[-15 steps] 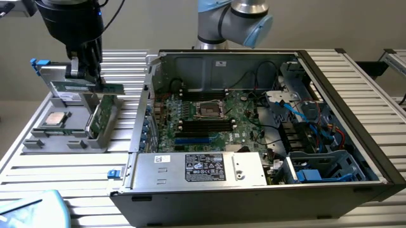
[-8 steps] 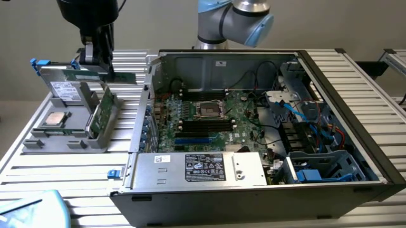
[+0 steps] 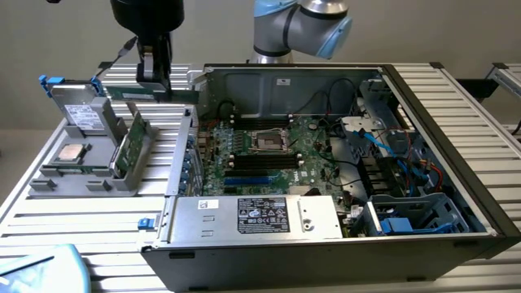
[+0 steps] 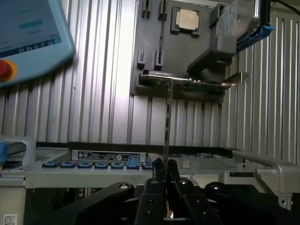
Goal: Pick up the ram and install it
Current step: 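Pick up the ram and move it above insertion slot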
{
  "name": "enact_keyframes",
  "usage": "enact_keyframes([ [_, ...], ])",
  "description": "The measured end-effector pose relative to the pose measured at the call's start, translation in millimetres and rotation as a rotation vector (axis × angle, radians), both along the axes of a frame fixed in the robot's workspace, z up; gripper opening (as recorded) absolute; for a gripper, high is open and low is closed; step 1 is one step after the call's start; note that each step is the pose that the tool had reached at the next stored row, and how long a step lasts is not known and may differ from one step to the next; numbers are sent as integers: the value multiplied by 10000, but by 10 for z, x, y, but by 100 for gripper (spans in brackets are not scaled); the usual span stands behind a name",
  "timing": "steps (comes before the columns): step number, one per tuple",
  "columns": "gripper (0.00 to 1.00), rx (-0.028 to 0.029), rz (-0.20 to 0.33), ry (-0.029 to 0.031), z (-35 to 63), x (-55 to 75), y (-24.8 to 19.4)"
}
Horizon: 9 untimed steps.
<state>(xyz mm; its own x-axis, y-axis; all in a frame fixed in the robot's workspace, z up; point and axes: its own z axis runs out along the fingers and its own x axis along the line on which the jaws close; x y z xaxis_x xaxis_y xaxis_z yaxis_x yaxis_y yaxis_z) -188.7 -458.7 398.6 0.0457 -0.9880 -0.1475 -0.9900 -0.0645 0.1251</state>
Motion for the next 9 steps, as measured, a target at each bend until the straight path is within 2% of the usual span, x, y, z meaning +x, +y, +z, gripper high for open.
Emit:
enact_keyframes([
  [7, 14, 245, 28, 0, 3, 318, 0],
  [9, 14, 289, 51, 0, 4, 410, 0],
])
